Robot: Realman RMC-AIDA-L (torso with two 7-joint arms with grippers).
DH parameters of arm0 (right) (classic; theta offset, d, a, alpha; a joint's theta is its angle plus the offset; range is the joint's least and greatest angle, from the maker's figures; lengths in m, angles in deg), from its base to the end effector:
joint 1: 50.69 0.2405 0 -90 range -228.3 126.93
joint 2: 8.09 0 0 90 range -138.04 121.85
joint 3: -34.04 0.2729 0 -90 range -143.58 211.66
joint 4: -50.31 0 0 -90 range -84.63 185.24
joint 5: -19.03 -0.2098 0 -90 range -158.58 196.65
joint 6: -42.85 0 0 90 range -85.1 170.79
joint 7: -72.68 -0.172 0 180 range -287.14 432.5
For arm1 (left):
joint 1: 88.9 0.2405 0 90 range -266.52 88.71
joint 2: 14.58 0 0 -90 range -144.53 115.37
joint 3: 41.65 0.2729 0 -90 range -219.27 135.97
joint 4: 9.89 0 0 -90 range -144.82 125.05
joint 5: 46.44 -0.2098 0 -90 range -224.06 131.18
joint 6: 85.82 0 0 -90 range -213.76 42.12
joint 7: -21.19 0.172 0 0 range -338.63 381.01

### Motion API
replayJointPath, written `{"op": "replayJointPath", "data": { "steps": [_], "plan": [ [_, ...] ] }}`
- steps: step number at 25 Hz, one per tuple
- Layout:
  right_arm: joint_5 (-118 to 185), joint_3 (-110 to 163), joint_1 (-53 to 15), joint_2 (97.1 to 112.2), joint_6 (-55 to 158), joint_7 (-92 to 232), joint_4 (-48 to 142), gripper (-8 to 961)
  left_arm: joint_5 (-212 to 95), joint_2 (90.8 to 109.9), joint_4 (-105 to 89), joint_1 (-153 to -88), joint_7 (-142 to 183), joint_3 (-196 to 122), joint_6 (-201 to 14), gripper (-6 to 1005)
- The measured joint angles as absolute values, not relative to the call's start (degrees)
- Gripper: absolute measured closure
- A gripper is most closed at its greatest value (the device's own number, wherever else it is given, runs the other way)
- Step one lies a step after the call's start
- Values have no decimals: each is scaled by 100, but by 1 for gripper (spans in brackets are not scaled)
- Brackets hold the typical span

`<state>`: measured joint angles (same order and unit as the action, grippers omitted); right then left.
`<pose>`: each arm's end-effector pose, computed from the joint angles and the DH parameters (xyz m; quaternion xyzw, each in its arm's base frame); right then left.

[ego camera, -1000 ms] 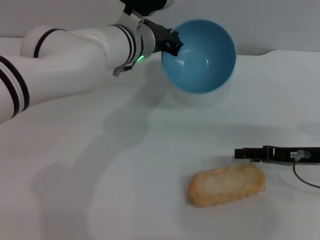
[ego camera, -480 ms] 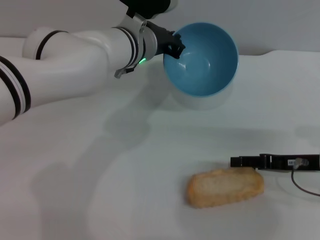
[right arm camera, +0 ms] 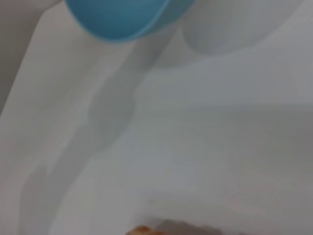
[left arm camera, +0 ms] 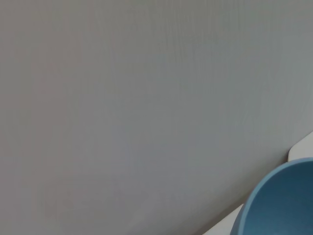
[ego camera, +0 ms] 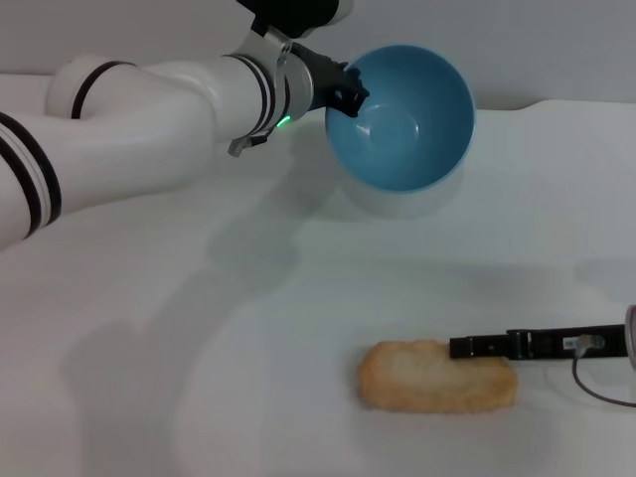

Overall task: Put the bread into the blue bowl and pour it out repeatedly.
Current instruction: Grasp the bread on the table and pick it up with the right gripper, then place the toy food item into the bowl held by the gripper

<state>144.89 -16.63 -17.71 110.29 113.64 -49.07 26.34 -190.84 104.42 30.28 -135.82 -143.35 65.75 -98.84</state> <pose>0.3200 0.3267 -0.1010 -0.8007 0.5898 0.0807 0.0674 -0.1706 0.4790 -0.1177 -0.8809 -0.2274 -0.0421 0.4129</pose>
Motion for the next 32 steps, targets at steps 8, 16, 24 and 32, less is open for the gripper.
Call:
{"op": "replayJointPath", "data": {
  "steps": [8, 16, 24, 32],
  "plan": [
    [14498, -1817, -1741, 11030, 11370, -4928, 2675, 322, -19084, 10442, 3028, -13555, -14335, 6586, -9882, 1000],
    [14397, -1765, -1774, 11037, 11622, -4659, 2591, 502, -18984, 10435, 3028, -13556, -14335, 6702, -9882, 999],
    [13913, -1476, -1991, 11016, 12520, -4390, 1751, 573, -18940, 10409, 2987, -13555, -14334, 6720, -9947, 1000],
    [13914, -285, -2121, 10965, 13262, -4403, 777, 625, -18941, 10389, 3017, -13642, -14289, 6669, -10652, 1000]
  ]
}}
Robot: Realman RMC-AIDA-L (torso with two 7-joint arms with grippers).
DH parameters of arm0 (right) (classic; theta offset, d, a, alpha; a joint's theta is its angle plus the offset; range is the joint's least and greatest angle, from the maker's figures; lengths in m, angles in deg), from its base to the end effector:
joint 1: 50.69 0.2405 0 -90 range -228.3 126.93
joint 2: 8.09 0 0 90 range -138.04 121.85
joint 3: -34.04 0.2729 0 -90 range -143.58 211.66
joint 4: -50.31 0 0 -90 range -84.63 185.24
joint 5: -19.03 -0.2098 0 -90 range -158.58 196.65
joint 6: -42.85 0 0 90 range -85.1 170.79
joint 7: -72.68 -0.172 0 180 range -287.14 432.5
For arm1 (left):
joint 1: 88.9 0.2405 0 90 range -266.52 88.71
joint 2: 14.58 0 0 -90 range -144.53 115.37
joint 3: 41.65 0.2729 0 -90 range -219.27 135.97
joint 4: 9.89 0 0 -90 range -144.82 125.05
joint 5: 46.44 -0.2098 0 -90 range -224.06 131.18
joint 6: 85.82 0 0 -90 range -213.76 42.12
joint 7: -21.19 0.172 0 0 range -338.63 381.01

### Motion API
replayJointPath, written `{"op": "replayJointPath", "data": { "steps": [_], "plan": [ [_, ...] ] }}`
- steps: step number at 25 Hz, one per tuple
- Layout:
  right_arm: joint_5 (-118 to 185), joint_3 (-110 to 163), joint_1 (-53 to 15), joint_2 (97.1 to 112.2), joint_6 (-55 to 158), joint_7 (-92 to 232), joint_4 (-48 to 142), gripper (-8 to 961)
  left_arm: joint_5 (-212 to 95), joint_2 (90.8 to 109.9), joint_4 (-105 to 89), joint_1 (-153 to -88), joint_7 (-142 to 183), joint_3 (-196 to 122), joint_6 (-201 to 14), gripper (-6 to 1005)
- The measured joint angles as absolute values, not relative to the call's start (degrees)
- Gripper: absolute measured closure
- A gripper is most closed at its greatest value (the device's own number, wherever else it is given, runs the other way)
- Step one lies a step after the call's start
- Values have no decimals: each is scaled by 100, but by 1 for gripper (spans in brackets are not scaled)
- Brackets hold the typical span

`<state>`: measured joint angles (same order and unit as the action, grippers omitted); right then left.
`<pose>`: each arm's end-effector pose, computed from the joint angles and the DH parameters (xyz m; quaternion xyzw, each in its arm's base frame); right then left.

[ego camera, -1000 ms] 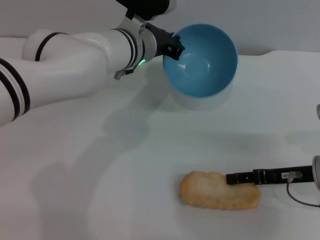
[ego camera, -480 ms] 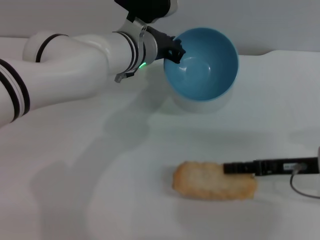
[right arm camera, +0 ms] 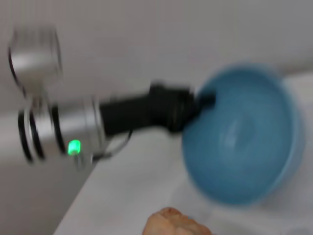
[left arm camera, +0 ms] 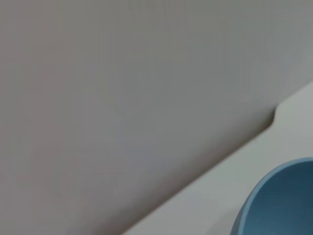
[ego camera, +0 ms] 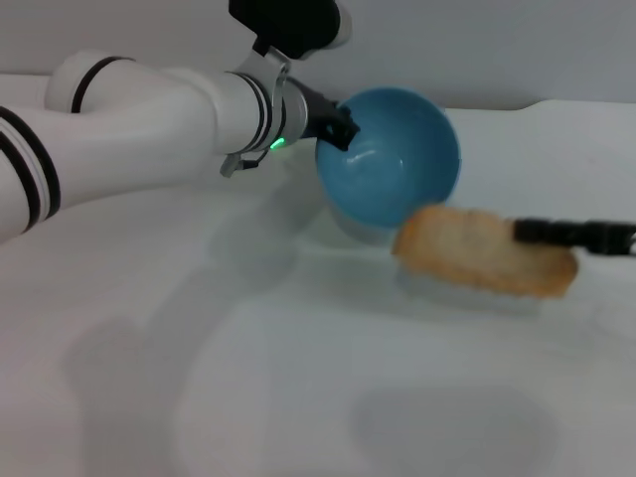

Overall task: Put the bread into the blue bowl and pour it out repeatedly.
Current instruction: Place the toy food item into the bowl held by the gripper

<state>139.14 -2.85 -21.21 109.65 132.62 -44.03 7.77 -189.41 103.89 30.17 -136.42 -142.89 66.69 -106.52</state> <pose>0.2822 0.3505 -0.0092 -0.8342 0.4933 0.2303 0.0876 -0.1849 0.4680 -0.1260 -0.8913 -0.2484 0.0109 0.3791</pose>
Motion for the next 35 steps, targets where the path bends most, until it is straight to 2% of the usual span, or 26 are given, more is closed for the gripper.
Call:
{"op": "replayJointPath", "data": {
  "steps": [13, 18, 27, 35],
  "plan": [
    [13885, 843, -2219, 10927, 13425, -4446, 332, 735, -18863, 10433, 3036, -13983, -14311, 6838, -11355, 999],
    [13434, 947, -2198, 11003, 12953, -4395, 464, 769, -18634, 10434, 3155, -14040, -14301, 7079, -11476, 1000],
    [13365, 675, -1478, 11013, 12024, -3827, 1696, 790, -18547, 10433, 3451, -14049, -14317, 7277, -11483, 999],
    [13354, 313, -1161, 11039, 11353, -3780, 2213, 800, -18505, 10433, 3565, -14010, -14316, 7277, -11491, 999]
  ]
}}
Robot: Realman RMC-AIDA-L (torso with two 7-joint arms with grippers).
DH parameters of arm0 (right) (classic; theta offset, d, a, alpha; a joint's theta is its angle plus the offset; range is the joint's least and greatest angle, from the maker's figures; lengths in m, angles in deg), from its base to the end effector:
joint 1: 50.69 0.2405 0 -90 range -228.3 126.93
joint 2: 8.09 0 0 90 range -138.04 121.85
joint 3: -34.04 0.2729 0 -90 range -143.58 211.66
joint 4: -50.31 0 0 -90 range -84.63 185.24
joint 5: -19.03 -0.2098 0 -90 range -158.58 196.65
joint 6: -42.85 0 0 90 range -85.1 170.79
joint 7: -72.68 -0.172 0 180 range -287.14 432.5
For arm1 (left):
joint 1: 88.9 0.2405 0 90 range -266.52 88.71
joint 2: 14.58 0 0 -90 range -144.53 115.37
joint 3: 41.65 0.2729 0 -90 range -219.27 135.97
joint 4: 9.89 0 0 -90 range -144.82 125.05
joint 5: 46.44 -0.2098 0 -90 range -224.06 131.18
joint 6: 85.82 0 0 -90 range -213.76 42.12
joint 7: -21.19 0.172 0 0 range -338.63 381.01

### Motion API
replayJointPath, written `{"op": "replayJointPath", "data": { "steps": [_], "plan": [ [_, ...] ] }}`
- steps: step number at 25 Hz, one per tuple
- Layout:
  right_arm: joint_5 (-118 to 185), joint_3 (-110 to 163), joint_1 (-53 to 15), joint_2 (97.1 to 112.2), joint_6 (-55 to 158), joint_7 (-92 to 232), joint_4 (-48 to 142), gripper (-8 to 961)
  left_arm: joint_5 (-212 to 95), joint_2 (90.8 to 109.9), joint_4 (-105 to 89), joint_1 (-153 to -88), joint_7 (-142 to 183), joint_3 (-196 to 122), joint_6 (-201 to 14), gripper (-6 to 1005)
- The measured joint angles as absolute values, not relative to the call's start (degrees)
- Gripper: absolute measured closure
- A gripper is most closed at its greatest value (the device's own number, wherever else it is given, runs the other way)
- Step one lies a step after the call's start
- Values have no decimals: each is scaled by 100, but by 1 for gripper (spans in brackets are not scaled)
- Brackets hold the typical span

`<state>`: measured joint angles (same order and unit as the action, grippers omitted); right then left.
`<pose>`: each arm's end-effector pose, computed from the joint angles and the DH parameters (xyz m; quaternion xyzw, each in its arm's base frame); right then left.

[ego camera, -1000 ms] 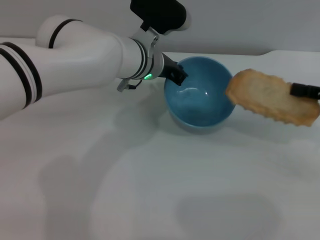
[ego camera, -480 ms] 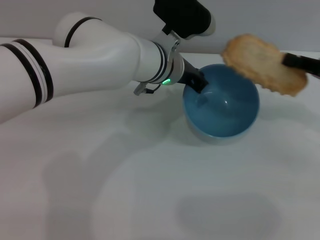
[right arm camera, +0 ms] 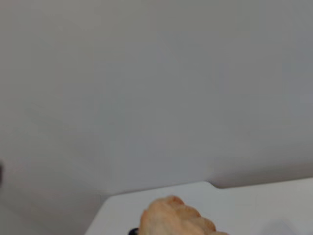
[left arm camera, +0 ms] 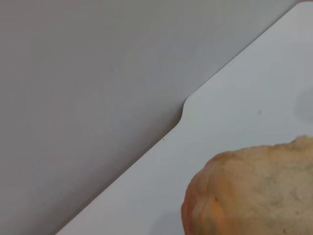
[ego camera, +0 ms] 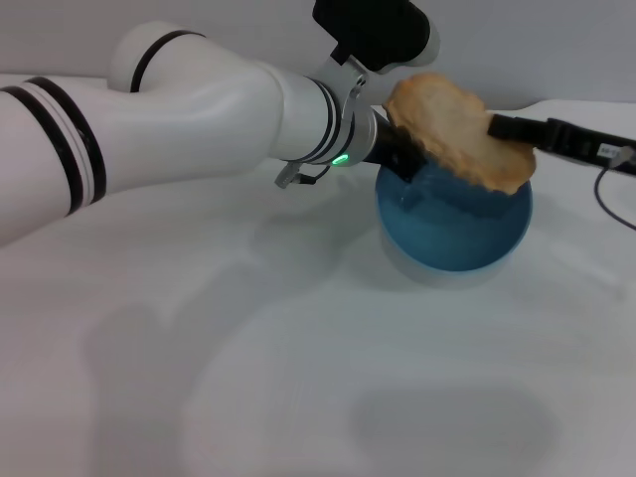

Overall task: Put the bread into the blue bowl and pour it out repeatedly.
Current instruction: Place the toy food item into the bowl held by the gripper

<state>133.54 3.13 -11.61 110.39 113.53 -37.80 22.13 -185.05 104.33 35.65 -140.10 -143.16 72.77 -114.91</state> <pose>0.2599 0.4184 -0.0334 -0.7889 0.5063 0.3022 0.1732 -0.1373 0.4439 -0.1562 -0.9271 -0.2149 0.0294 0.3058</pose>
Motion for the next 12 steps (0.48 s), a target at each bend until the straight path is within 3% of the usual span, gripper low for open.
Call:
{"op": "replayJointPath", "data": {
  "steps": [12],
  "plan": [
    [13354, -37, -1047, 11039, 10968, -3779, 2454, 816, -18219, 10410, 3694, -14037, -14317, 7264, -11716, 1000]
  ]
}}
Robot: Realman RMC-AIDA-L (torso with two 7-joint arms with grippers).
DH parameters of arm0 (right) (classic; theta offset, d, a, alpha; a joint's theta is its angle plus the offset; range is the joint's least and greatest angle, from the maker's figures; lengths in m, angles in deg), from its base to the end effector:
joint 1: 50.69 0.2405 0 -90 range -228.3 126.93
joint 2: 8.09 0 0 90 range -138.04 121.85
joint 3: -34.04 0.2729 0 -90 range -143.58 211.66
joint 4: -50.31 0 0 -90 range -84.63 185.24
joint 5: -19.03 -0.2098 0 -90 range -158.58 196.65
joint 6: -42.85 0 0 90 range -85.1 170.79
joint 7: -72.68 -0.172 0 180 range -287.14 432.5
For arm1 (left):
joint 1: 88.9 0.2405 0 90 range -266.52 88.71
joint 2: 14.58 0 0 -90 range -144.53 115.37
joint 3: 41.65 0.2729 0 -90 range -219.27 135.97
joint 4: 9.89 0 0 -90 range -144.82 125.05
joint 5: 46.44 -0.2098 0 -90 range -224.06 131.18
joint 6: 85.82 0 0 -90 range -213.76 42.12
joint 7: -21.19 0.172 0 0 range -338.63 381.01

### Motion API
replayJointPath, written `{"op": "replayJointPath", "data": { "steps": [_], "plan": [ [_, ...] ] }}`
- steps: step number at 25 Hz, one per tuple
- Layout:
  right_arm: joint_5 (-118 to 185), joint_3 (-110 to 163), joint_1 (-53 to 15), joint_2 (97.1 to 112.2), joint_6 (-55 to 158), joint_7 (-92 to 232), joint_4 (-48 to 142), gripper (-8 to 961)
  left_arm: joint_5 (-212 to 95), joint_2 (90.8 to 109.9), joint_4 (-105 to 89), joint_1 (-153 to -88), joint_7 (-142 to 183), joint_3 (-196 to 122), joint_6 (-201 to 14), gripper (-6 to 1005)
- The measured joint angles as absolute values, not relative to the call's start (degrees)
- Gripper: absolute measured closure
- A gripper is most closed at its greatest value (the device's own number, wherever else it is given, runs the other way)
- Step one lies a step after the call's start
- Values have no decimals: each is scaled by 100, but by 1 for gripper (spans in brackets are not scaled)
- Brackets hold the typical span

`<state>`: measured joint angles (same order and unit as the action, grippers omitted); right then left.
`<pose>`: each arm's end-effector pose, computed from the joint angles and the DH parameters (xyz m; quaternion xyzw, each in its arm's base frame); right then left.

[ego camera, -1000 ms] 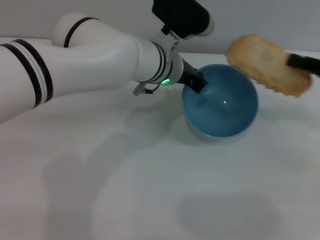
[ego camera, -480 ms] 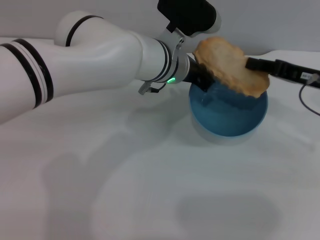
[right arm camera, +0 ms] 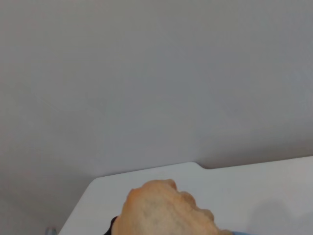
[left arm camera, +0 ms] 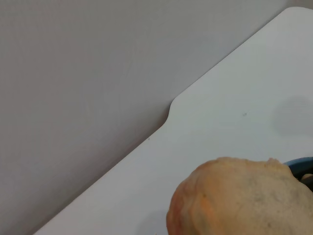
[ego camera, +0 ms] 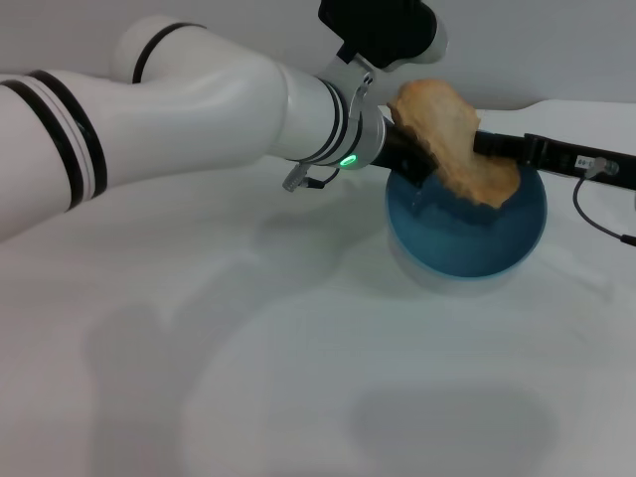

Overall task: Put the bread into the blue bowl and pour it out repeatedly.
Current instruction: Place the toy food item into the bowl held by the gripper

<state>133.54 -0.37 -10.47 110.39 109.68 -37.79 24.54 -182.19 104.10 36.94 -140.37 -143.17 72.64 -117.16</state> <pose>0.2598 0.4207 -0.0492 -0.7957 0.5110 0.2741 0.1749 -0.1303 0.4389 -0.1580 -0.9291 -0.2319 0.0241 0.2872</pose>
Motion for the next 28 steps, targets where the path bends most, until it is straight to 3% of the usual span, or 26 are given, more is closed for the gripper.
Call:
{"op": "replayJointPath", "data": {
  "steps": [11, 14, 28],
  "plan": [
    [13358, -251, -1133, 11039, 11013, -3778, 2449, 736, -18206, 10406, 3723, -14047, -14323, 7227, -11781, 999],
    [13321, -204, -1225, 11037, 11055, -3788, 2412, 521, -18203, 10402, 3702, -14050, -14325, 7220, -11780, 999],
    [12960, -172, -1860, 11025, 11486, -4242, 1848, 474, -18240, 10392, 3523, -14150, -14292, 7048, -11755, 1000]
  ]
}}
